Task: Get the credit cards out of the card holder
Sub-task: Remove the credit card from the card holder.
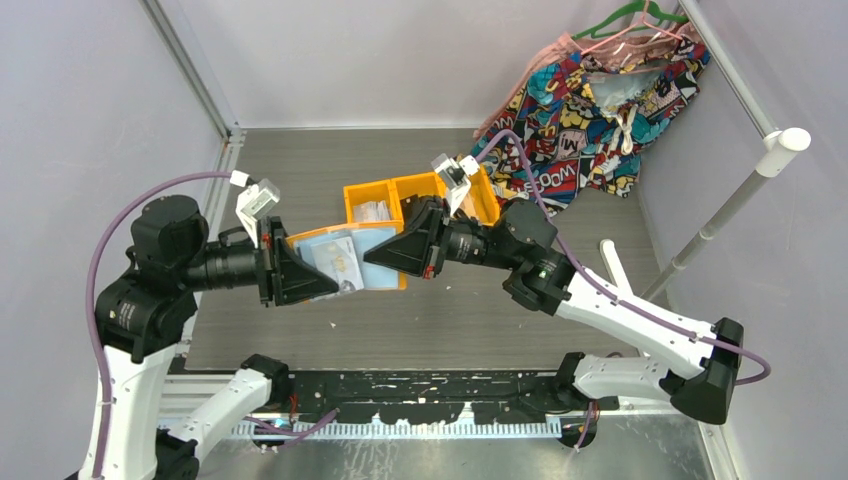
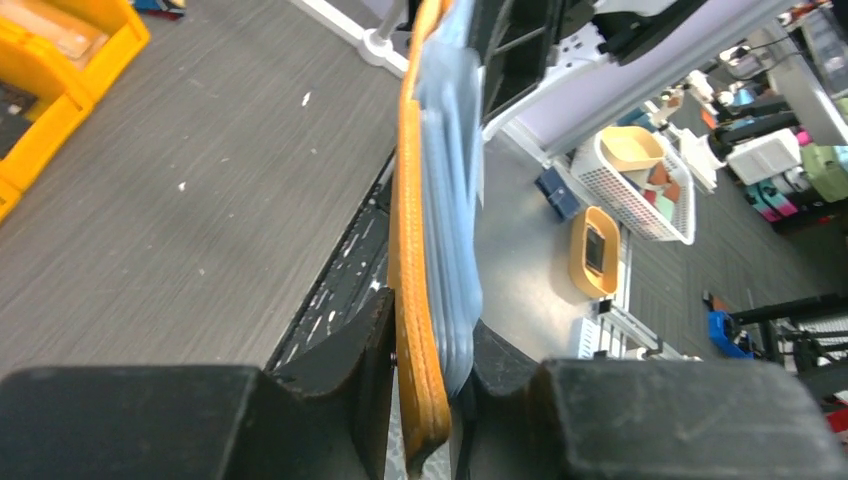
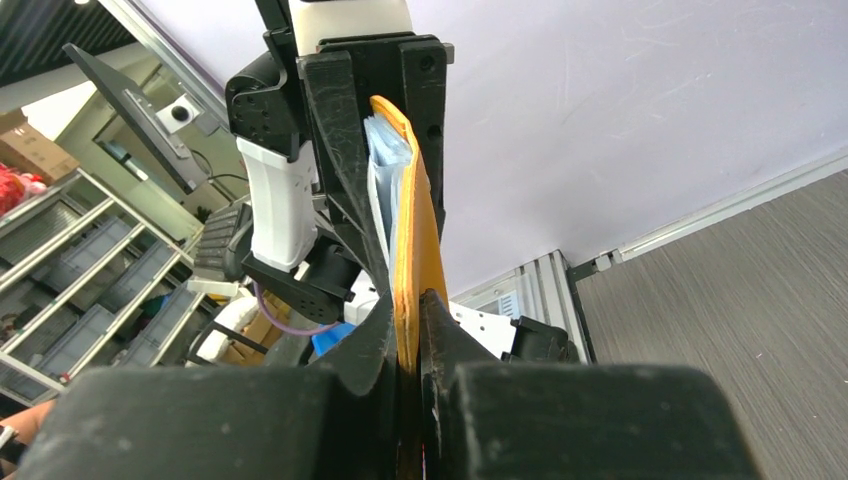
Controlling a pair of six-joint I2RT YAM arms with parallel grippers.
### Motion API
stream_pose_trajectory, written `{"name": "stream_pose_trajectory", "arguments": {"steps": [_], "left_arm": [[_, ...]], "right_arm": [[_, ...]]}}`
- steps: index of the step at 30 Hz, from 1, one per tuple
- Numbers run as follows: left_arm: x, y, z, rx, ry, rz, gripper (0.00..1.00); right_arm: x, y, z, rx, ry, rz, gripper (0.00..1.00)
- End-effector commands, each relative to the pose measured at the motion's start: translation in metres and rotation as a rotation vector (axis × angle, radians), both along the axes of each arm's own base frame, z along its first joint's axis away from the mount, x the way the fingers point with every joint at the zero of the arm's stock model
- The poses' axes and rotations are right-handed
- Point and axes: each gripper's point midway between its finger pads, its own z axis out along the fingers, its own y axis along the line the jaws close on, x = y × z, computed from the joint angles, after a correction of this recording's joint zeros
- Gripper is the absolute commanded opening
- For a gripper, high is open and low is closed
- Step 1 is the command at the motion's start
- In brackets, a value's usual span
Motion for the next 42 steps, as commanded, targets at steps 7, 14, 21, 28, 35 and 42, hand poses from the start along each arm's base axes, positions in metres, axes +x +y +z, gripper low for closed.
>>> {"name": "stream_pose_trajectory", "arguments": {"steps": [7, 14, 21, 28, 35, 42], "left_arm": [[-0.009, -0.014, 0.034, -0.15, 0.038, -0.107, 0.26], [0.002, -0.011, 0.031, -0.118, 0.05, -0.024, 0.13], [0.014, -0.003, 0.023, -0.067, -0.017, 0.079, 0.0], [0.044, 0.012, -0.012, 0.092, -0.032, 0.207, 0.0], [0.058, 0.018, -0.037, 0.191, 0.034, 0.249, 0.02], [0.055, 0.018, -0.047, 0.257, 0.043, 0.176, 0.04]], "right_arm": [[-0.013, -0.011, 0.032, 0.048, -0.031, 0.026, 0.01], [-0.015, -0.01, 0.036, 0.043, -0.033, 0.041, 0.01], [-0.005, -0.008, 0.024, -0.039, -0.006, -0.01, 0.45], [0.047, -0.044, 0.045, -0.101, 0.033, -0.346, 0.65], [0.056, -0.045, 0.042, -0.152, 0.081, -0.387, 0.66], [0.042, 0.011, 0.015, -0.153, 0.22, -0.118, 0.58]]}}
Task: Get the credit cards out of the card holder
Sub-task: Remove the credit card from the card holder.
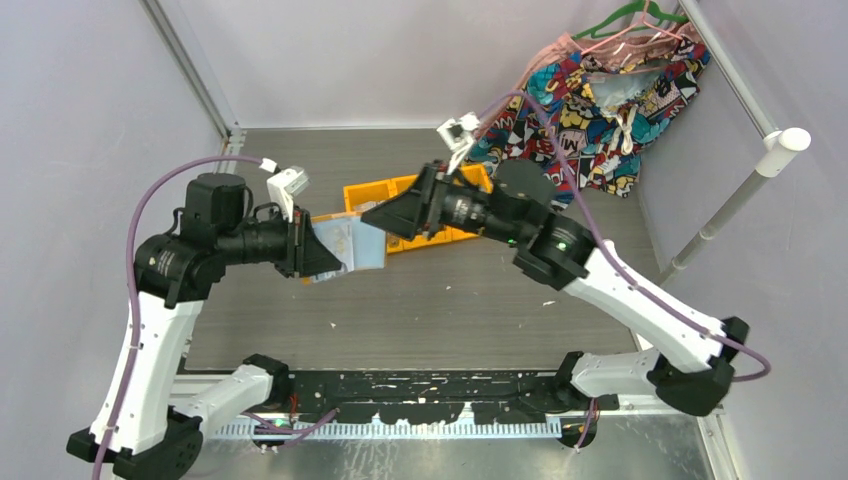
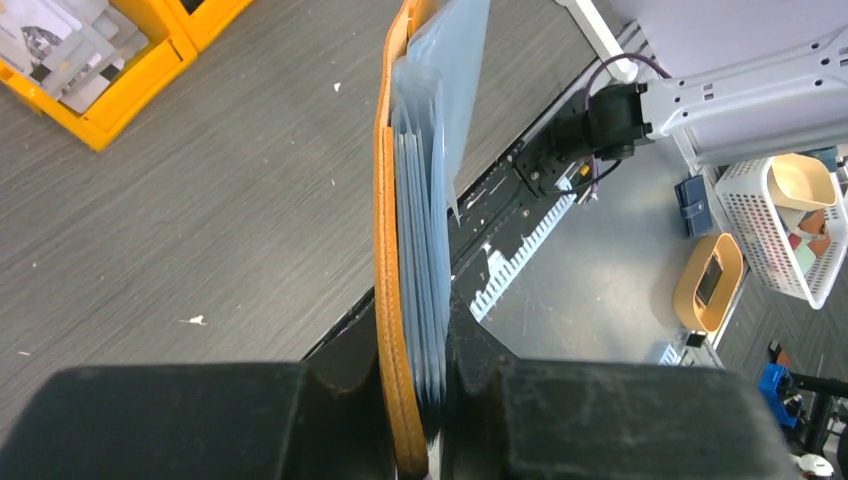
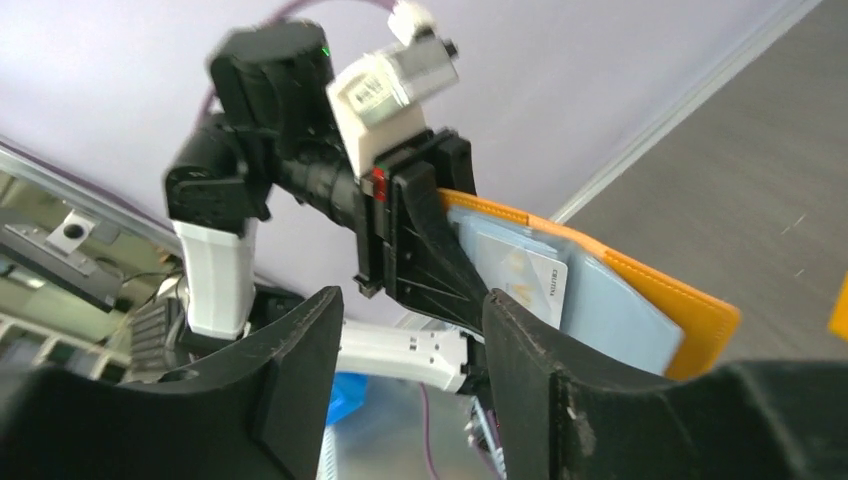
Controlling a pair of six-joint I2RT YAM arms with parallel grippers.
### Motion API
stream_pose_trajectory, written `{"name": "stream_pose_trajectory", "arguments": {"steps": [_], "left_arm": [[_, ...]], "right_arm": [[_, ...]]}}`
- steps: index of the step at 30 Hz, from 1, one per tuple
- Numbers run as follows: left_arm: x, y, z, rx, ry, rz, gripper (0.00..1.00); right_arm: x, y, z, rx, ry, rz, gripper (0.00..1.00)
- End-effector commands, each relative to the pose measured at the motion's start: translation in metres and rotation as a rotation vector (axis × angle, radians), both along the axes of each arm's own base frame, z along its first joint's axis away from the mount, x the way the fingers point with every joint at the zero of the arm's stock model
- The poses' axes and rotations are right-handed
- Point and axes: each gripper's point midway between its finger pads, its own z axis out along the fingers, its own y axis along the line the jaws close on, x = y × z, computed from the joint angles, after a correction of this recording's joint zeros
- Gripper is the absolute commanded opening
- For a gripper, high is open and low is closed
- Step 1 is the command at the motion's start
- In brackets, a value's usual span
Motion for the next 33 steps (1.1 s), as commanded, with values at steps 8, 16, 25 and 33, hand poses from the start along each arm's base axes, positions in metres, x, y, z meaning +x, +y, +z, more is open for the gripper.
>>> {"name": "stream_pose_trajectory", "arguments": {"steps": [8, 16, 25, 33], "left_arm": [[-0.035, -0.012, 0.039, -0.1, -0.081, -0.204, 0.07], [-0.056, -0.021, 0.05, -0.178, 0.008, -0.306, 0.09], [-0.042, -0.022, 0.036, -0.153, 0.04, -0.269, 0.1], [-0.04, -0.021, 0.04, -0.163, 0.021, -0.265, 0.1]], "right_arm": [[-0.01, 0.041, -0.054, -0.001, 0.164, 0.192, 0.57], [-0.017, 0.039, -0.036, 0.089, 0.14, 0.226, 0.49], [-0.025, 0.042, -0.024, 0.14, 0.133, 0.292, 0.34], [-0.024, 0.049, -0.034, 0.153, 0.169, 0.313, 0.1]]}}
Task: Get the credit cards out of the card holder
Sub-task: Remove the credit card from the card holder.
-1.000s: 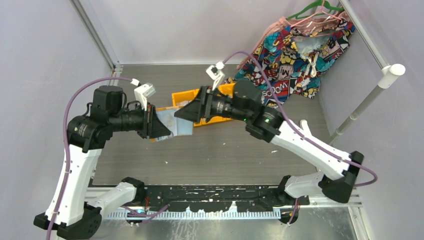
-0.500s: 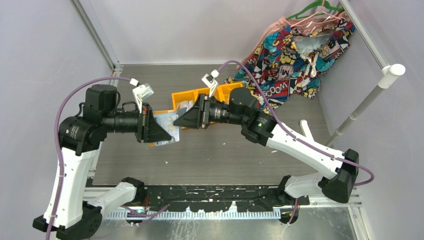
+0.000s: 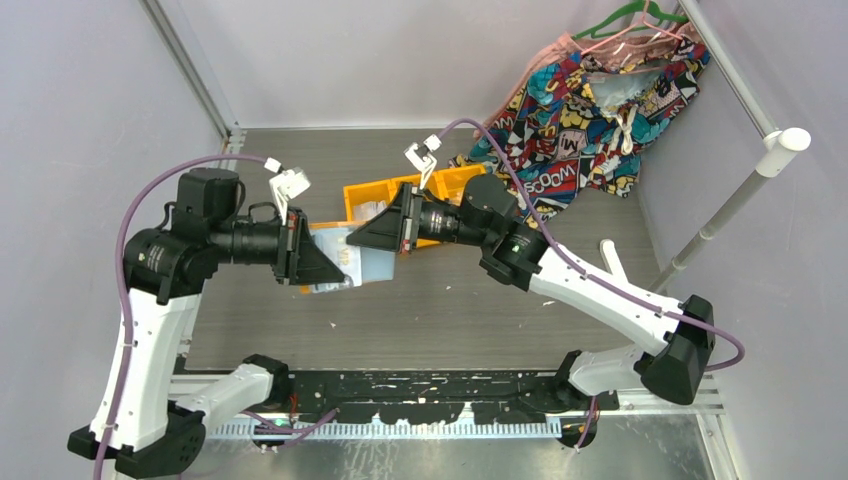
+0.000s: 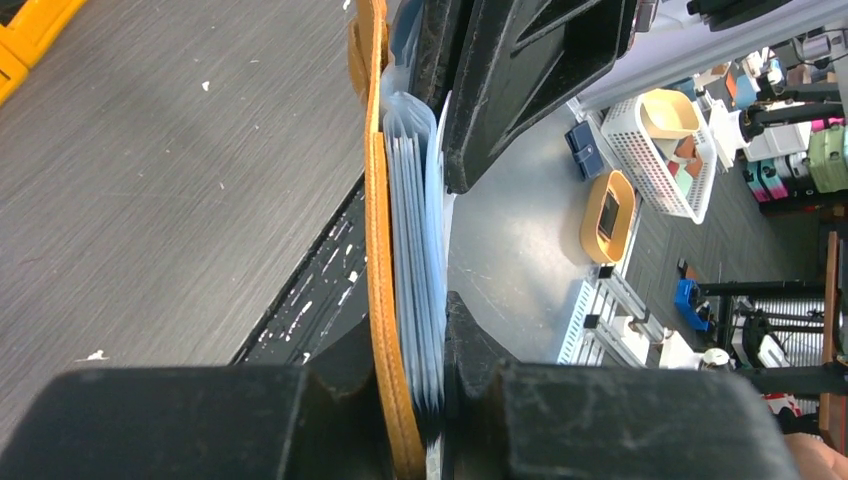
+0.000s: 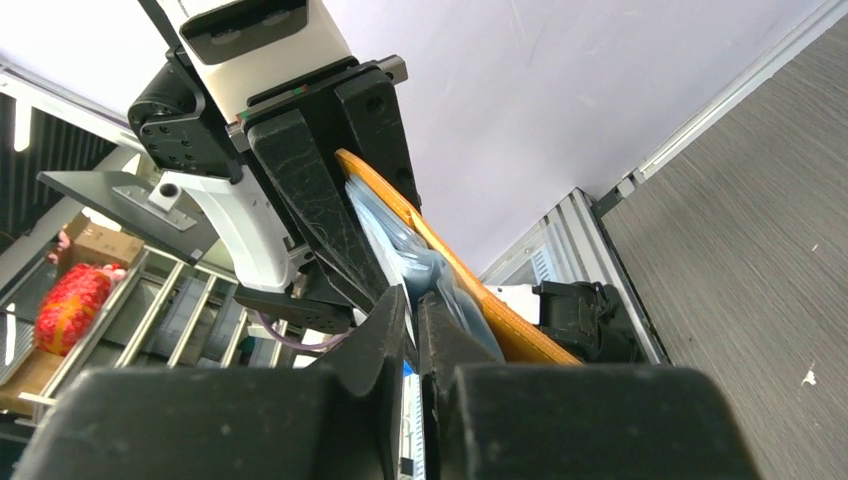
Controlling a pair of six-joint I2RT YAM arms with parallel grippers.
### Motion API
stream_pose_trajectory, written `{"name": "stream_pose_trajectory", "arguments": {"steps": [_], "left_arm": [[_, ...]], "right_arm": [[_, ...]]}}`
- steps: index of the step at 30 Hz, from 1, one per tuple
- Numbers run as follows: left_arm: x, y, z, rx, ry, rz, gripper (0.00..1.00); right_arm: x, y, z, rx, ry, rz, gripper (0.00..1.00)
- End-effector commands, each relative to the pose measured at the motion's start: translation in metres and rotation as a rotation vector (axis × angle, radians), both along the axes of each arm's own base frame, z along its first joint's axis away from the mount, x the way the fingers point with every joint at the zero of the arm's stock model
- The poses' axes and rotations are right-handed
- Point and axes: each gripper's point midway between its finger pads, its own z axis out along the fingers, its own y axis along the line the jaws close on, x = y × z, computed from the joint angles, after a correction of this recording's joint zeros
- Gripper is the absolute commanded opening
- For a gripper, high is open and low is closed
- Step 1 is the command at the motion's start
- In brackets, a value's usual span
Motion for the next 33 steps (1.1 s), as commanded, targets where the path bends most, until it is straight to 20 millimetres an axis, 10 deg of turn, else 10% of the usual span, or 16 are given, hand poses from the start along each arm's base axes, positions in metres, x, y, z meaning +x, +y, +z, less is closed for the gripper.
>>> {"name": "stream_pose_trajectory", "arguments": {"steps": [1, 7, 14, 27, 31, 33], "left_arm": [[-0.001, -0.004, 0.014, -0.058, -0.046, -0.035, 0.1], [0.003, -0.004, 0.029, -0.158, -0.049, -0.018, 0.07], [0.014, -0.006, 0.047, -0.331, 0.106, -0.01, 0.05], [0.012, 0.0, 0.042, -0.35, 0.084, 0.001, 0.07], [0.016, 0.003, 0.039, -0.339, 0.087, 0.037, 0.01], [0.023, 0.003, 0.036, -0.336, 0.09, 0.073, 0.0]], "right_arm": [[-0.009, 0.002, 0.025, 0.107, -0.035, 0.041, 0.09], [-0.009, -0.005, 0.026, 0.141, -0.033, 0.023, 0.09], [-0.008, -0.003, 0.03, 0.202, 0.01, 0.036, 0.37], [0.002, -0.012, 0.039, 0.237, 0.015, -0.033, 0.03], [0.005, -0.014, 0.033, 0.225, 0.025, -0.043, 0.12], [0.006, -0.013, 0.035, 0.238, 0.029, -0.041, 0.37]]}}
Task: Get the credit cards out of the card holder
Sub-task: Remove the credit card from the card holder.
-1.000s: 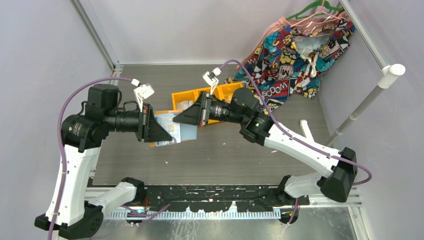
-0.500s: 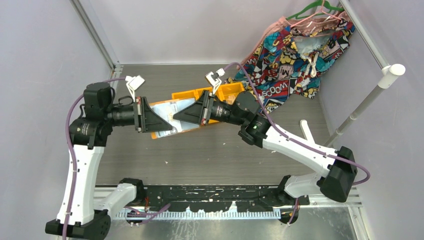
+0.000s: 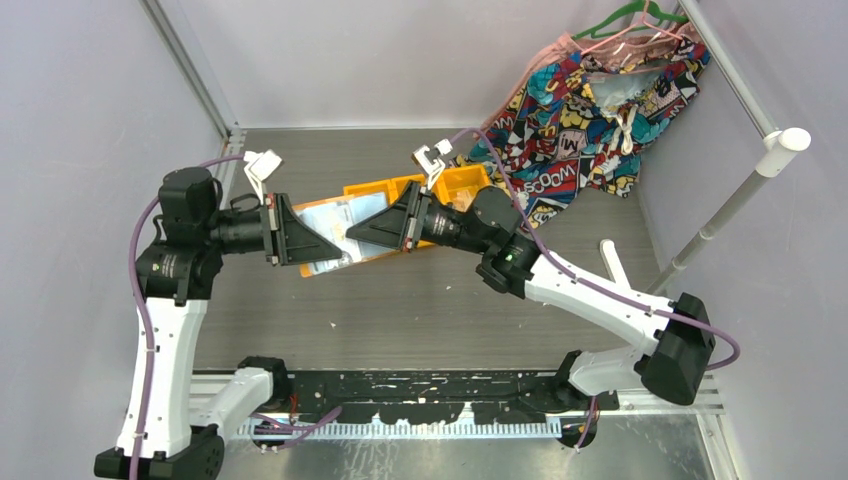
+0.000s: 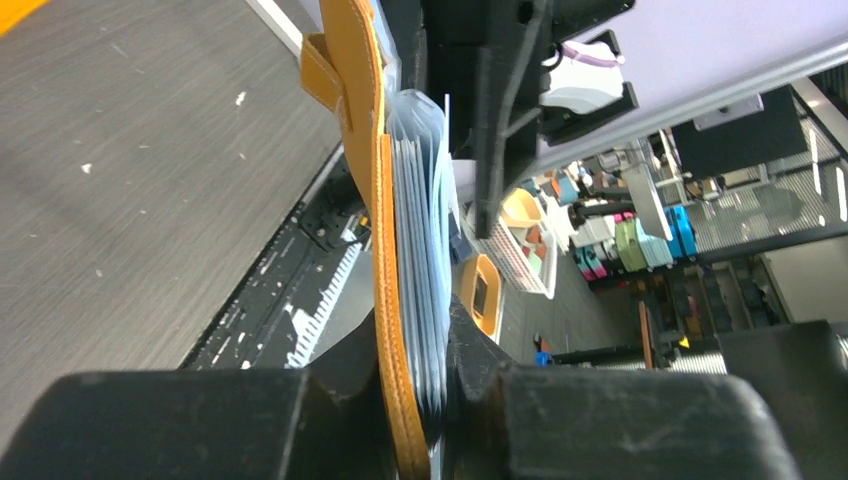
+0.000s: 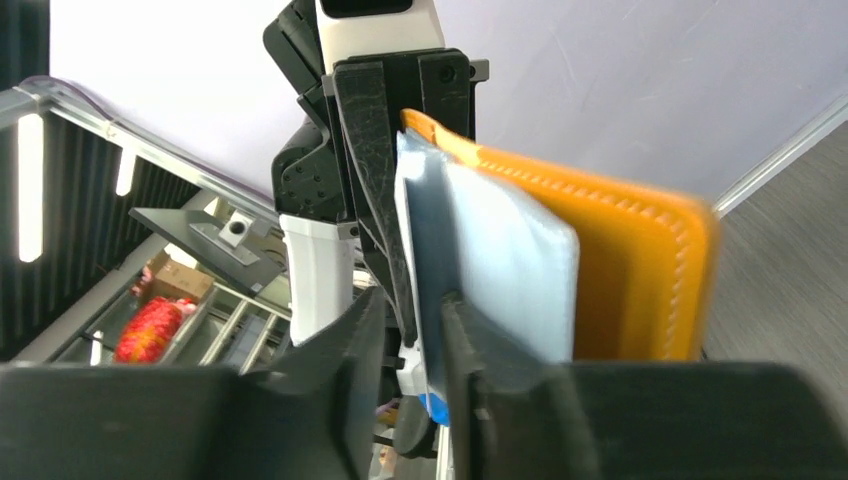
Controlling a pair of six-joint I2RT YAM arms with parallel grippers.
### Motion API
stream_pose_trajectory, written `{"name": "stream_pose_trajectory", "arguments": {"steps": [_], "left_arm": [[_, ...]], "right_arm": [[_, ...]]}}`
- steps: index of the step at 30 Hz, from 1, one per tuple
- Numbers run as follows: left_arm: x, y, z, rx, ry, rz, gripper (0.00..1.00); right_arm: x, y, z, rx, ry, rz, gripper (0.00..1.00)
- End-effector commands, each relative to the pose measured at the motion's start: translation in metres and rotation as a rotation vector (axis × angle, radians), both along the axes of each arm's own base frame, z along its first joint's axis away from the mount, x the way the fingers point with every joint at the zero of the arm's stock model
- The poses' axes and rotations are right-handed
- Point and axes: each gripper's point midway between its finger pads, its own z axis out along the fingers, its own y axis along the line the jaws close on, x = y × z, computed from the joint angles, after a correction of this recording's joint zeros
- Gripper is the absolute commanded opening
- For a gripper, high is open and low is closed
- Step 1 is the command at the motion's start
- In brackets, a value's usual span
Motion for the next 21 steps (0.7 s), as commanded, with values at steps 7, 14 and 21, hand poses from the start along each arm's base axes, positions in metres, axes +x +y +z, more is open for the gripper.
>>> {"name": "stream_pose_trajectory", "arguments": {"steps": [7, 14, 21], "left_arm": [[0.001, 0.004, 0.003, 0.014, -0.082, 0.045, 0.0], [0.0, 0.006, -0.006, 0.046, -0.085, 0.059, 0.02], [0.0, 0.006, -0.004, 0.043, -0.105, 0.089, 0.11]], "right_arm": [[0.005, 0.008, 0.031, 0.073, 0.009, 0.034, 0.25], [0.008, 0.003, 0.026, 0.079, 0.023, 0.001, 0.13], [0.008, -0.004, 0.024, 0.1, 0.032, -0.029, 0.01]]}}
